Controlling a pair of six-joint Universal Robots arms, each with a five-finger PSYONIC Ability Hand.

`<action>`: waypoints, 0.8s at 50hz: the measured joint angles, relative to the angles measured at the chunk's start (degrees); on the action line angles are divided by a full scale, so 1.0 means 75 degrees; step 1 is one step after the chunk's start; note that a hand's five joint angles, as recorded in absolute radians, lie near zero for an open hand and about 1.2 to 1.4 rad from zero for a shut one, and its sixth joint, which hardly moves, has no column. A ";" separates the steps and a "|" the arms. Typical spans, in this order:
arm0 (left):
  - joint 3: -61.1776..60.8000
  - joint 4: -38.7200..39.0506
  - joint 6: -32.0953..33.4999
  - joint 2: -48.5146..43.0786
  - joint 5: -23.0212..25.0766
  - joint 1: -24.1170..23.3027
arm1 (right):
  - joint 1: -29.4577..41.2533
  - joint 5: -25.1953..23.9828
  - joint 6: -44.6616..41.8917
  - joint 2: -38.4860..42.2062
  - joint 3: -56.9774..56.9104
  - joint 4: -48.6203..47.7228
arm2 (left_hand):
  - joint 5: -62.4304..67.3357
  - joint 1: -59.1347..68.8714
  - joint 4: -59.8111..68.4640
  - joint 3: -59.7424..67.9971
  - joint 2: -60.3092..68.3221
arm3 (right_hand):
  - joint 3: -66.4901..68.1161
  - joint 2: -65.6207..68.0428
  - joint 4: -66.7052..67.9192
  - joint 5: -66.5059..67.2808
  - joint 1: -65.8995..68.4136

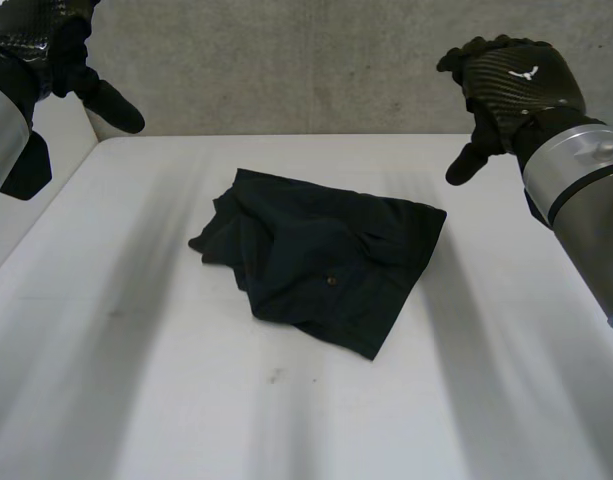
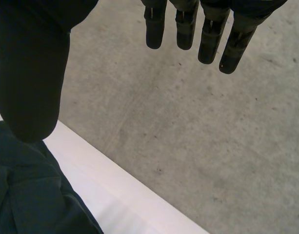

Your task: Fold the shorts.

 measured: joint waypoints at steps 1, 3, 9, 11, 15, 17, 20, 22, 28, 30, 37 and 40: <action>0.0020 -0.0056 0.0005 -0.0005 0.0001 0.0001 | -0.0030 0.0017 0.0068 0.0006 -0.0021 0.0047 | -0.0001 0.0000 0.0000 0.0000 0.0000 | 0.0000 0.0000 0.0000 0.0001 0.0000; 0.0039 -0.0142 0.0013 -0.0015 0.0001 0.0005 | -0.0064 0.0029 0.0156 0.0028 -0.0057 0.0124 | -0.0001 0.0000 0.0000 0.0000 0.0000 | 0.0000 0.0000 0.0000 0.0001 0.0000; 0.0015 -0.0235 0.0029 -0.0060 -0.0004 0.0011 | -0.0069 0.0001 0.0240 0.0113 -0.0105 0.0237 | -0.0002 0.0000 0.0000 0.0000 0.0000 | 0.0000 0.0000 0.0000 0.0000 0.0000; -0.0016 -0.0227 0.0032 -0.0081 -0.0002 0.0010 | -0.0064 -0.0015 0.0242 0.0148 -0.0104 0.0246 | -0.0002 0.0000 0.0000 0.0000 0.0000 | 0.0000 0.0000 0.0000 0.0000 0.0000; -0.0081 -0.0197 0.0039 -0.0117 0.0014 0.0002 | -0.0063 -0.0046 0.0234 0.0184 -0.0095 0.0245 | -0.0001 0.0000 0.0000 0.0000 0.0000 | 0.0000 0.0000 0.0000 0.0000 0.0000; -0.0128 -0.0172 0.0048 -0.0146 0.0031 -0.0002 | -0.0064 -0.0086 0.0217 0.0208 -0.0080 0.0239 | -0.0002 0.0000 0.0000 0.0000 0.0000 | 0.0000 0.0000 0.0000 0.0000 0.0000; -0.0187 -0.0087 0.0060 -0.0222 0.0052 -0.0006 | -0.0070 -0.0142 0.0167 0.0239 -0.0090 0.0253 | -0.0002 0.0000 0.0000 0.0000 0.0000 | 0.0000 0.0000 0.0000 0.0000 0.0000; -0.0238 0.0088 0.0070 -0.0387 0.0072 -0.0006 | -0.0079 -0.0240 0.0057 0.0341 -0.0141 0.0318 | -0.0001 0.0000 0.0000 0.0000 0.0000 | 0.0000 0.0000 0.0000 0.0001 0.0000; -0.0267 0.0748 0.0223 -0.1304 0.0217 -0.0001 | -0.0126 -0.0632 -0.0417 0.1050 -0.0510 0.0911 | -0.0001 0.0000 0.0000 0.0000 -0.0001 | 0.0000 0.0000 0.0000 0.0000 0.0000; -0.0180 0.1145 0.0536 -0.2006 0.0431 -0.0004 | -0.0182 -0.0791 -0.0562 0.1541 -0.0809 0.1272 | -0.0001 0.0000 0.0000 0.0000 -0.0001 | 0.0000 0.0000 0.0000 0.0001 0.0000; 0.0443 0.2244 0.1954 -0.3976 0.1117 -0.0073 | -0.0292 -0.0912 -0.0060 0.2941 -0.1640 0.1123 | -0.0001 0.0000 0.0000 0.0001 -0.0001 | 0.0000 0.0000 0.0000 0.0000 0.0000; 0.0975 0.2693 0.2785 -0.5102 0.1355 -0.0202 | -0.0312 -0.0906 0.0404 0.3624 -0.1983 0.0699 | -0.0001 0.0001 0.0000 0.0001 0.0000 | 0.0000 0.0000 0.0000 0.0000 0.0000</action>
